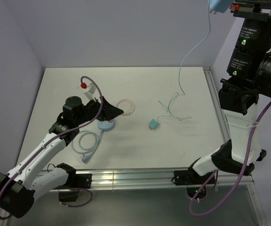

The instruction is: Insert the plug

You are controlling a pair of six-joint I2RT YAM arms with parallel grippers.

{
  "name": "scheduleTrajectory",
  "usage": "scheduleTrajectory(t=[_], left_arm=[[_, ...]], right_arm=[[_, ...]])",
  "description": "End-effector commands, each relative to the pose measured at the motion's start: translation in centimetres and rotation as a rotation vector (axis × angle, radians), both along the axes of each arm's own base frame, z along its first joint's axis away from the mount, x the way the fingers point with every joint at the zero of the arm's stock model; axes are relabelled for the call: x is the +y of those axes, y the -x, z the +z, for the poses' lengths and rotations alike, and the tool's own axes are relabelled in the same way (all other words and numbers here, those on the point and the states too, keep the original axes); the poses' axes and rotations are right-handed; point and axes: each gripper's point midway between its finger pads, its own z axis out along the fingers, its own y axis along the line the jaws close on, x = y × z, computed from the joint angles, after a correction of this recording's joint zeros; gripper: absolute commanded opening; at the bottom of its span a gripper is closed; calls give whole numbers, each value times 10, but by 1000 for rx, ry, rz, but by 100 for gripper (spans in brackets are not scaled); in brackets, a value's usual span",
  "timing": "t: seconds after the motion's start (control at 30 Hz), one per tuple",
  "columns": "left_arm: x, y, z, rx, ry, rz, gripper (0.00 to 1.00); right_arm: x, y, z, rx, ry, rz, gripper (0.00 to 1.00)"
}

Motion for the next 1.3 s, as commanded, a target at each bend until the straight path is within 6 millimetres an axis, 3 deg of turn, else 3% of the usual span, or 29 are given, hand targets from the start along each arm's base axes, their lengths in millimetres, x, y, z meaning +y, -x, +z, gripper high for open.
scheduleTrajectory(t=[0.0, 0.13, 0.17, 0.23, 0.27, 0.3, 0.33, 0.47, 0.57, 0.8, 0.9, 1.27], left_arm=[[-11, -31, 61, -318, 11, 194, 79], [-48, -41, 59, -417, 26, 204, 88], [-64, -55, 53, -380, 7, 181, 88], [-86, -64, 47, -243, 5, 135, 85], [-104, -78, 51, -198, 12, 117, 82], [-113, -80, 41, -131, 2, 93, 82], [-134, -80, 38, -49, 43, 32, 82], [-177, -79, 27, 76, 61, -68, 81], [-202, -61, 17, 119, 16, -148, 80], [-216, -26, -25, 223, -76, -323, 70], [-223, -22, -48, 249, -148, -350, 70], [-265, -22, -78, 297, -158, -404, 68]], right_arm=[[-13, 15, -3, 18, -89, 122, 0], [-13, 16, -13, 63, -110, 188, 0], [-15, 18, -15, 70, -113, 194, 0], [-12, 19, -17, 79, -112, 225, 0], [-10, 18, -18, 83, -105, 227, 0], [-12, 22, -18, 80, -107, 235, 0], [-12, 23, -18, 83, -105, 240, 0], [-10, 24, -20, 91, -95, 249, 0], [-11, 23, -22, 99, -97, 248, 0], [-12, 22, -27, 113, -86, 232, 0], [-15, 22, -35, 126, -87, 220, 0], [-17, 27, -38, 126, -89, 233, 0]])
